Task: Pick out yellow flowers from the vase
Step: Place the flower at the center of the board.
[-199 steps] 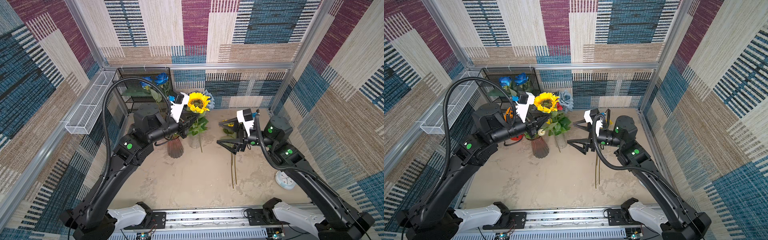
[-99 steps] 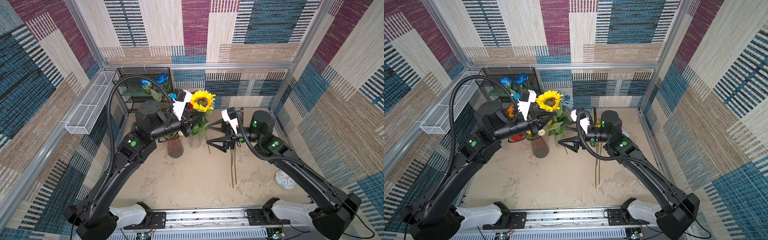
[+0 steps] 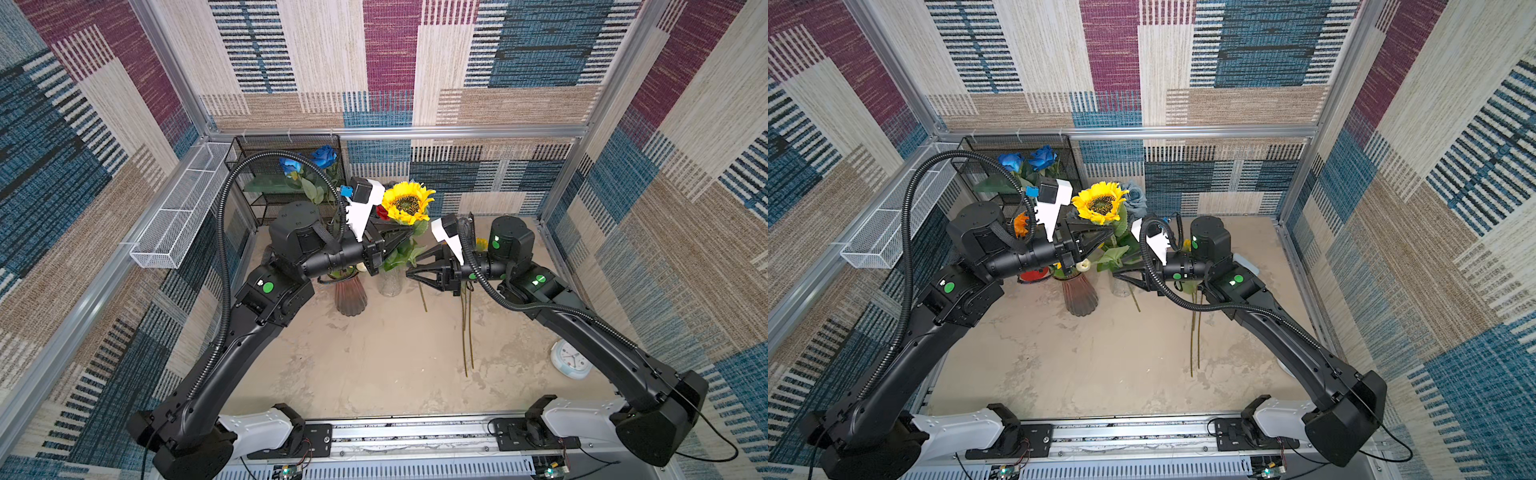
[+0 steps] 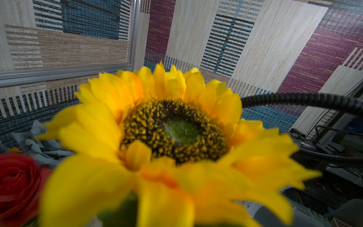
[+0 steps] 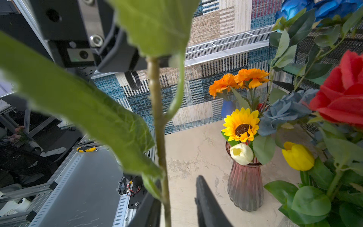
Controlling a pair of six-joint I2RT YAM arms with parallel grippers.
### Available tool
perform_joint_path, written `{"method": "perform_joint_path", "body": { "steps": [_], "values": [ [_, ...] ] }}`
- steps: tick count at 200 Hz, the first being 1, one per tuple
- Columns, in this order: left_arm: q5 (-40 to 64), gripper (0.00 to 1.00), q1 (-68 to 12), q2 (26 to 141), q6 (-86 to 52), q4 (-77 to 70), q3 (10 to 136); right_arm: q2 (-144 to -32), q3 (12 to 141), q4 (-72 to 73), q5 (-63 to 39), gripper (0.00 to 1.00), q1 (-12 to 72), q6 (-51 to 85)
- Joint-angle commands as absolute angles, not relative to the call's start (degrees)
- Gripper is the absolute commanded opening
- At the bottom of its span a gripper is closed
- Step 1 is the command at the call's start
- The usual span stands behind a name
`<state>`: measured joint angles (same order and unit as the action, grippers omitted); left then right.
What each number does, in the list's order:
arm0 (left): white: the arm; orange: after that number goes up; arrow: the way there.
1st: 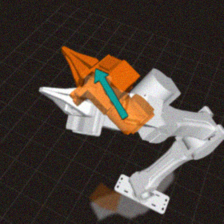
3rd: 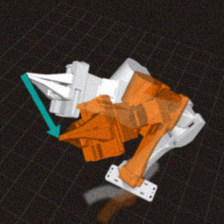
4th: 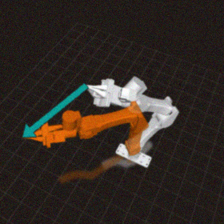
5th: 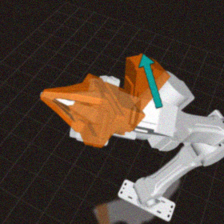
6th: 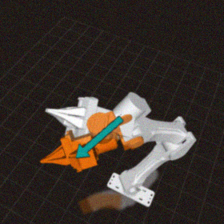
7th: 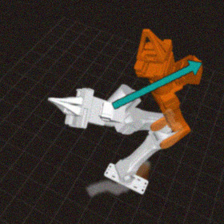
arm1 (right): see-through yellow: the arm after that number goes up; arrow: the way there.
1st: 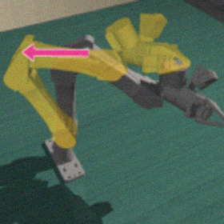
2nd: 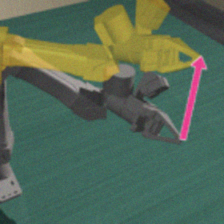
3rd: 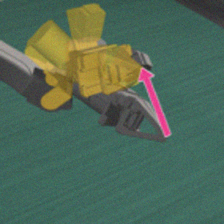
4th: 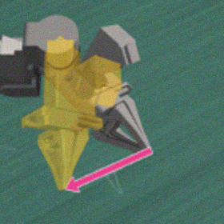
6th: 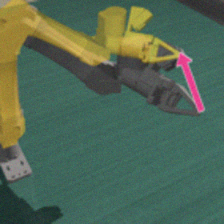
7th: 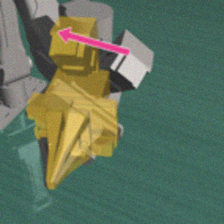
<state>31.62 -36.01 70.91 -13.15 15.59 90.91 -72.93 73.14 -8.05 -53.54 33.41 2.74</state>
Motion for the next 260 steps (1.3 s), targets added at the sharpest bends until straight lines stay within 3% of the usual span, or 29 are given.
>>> {"method": "perform_joint_path", "body": {
  "steps": [1,37,87,99,121,136,214,260],
  "values": [
    [32.0,0.0,-35.9,70.9,-13.8,13.4,90.3,-72.9,73.3,-7.5,-54.6,0.16,33.6,2.2],
    [30.8,0.0,-35.9,71.6,-14.0,12.9,89.7,-72.5,73.0,-7.7,-54.1,0.03,33.9,1.8],
    [29.4,0.01,-35.9,71.7,-13.6,13.0,89.2,-71.4,72.0,-5.3,-52.2,0.0,33.8,3.3],
    [29.0,0.2,-35.9,71.5,-13.6,13.0,89.0,-70.7,71.0,-3.5,-51.8,0.0,33.3,4.4],
    [28.2,0.75,-35.9,71.3,-13.2,13.8,88.7,-69.7,70.1,-1.6,-51.1,0.0,31.9,6.0],
    [28.2,0.99,-35.9,70.9,-13.0,13.8,88.2,-69.1,69.6,-0.7,-49.3,0.0,30.8,7.4],
    [24.5,0.99,-35.9,67.7,-11.1,14.2,84.7,-65.7,62.7,5.0,-39.1,0.0,18.2,20.6],
    [7.8,0.99,-35.4,64.0,-11.4,14.5,80.1,-71.6,63.0,-6.7,-31.0,0.0,11.6,22.0]
  ]
}}
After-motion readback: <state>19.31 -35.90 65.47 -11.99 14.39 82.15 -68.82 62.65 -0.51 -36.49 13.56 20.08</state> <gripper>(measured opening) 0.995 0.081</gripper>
